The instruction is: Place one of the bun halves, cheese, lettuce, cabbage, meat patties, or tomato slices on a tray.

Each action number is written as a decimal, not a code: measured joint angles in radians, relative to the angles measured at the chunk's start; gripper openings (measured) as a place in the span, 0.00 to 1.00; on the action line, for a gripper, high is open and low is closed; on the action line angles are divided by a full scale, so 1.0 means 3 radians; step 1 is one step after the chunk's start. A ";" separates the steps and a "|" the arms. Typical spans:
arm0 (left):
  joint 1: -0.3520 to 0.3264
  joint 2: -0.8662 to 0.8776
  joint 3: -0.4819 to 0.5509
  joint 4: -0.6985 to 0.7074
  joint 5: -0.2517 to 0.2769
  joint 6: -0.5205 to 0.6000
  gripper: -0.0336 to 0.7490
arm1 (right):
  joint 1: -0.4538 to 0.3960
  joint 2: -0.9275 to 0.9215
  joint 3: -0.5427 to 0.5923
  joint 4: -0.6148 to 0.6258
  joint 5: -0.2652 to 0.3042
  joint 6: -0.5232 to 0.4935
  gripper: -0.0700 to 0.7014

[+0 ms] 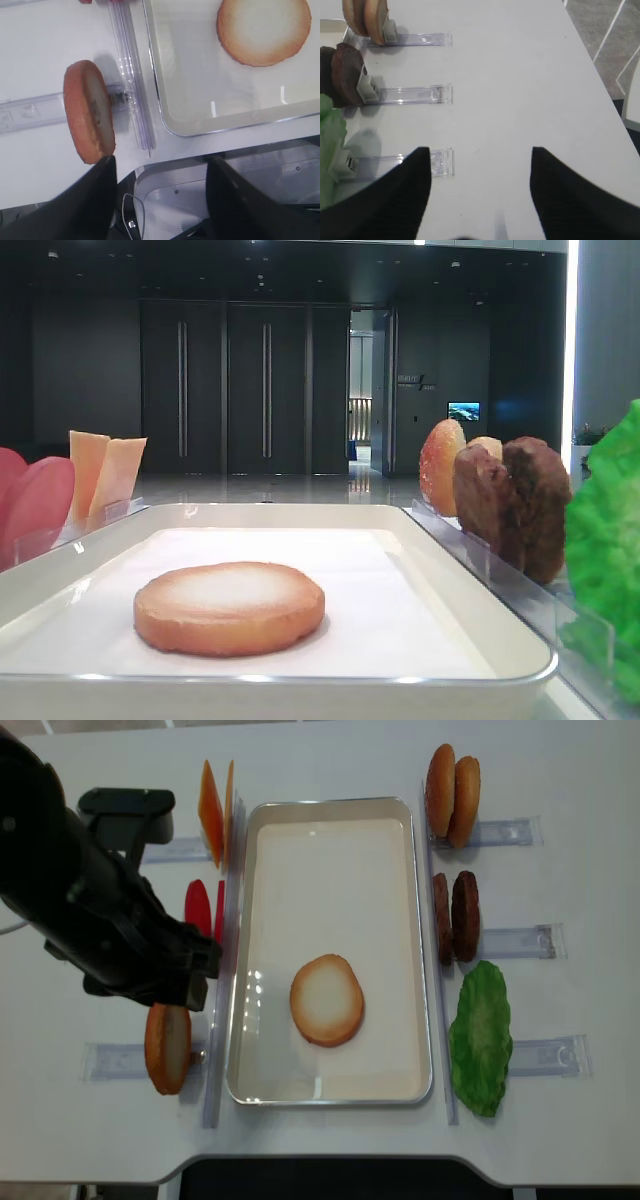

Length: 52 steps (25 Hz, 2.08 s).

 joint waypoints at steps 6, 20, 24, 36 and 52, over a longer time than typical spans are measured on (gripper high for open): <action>0.0336 -0.0088 0.0000 -0.0010 0.0001 0.0166 0.60 | 0.0000 0.0000 0.0000 0.0000 0.0000 0.0000 0.63; 0.1499 -0.0531 0.0000 0.0253 0.0046 0.0627 0.60 | 0.0000 0.0000 0.0000 0.0000 0.0000 0.0000 0.63; 0.1776 -0.0615 0.0000 0.0301 0.0056 0.0716 0.60 | 0.0000 0.0000 0.0000 0.0000 0.0000 0.0000 0.63; 0.2071 -0.1211 0.0040 0.0341 0.0070 0.1023 0.60 | 0.0000 0.0000 0.0000 0.0000 0.0000 0.0000 0.63; 0.2071 -0.3158 0.1076 -0.0174 0.0132 0.1397 0.60 | 0.0000 0.0000 0.0000 0.0000 0.0000 0.0000 0.63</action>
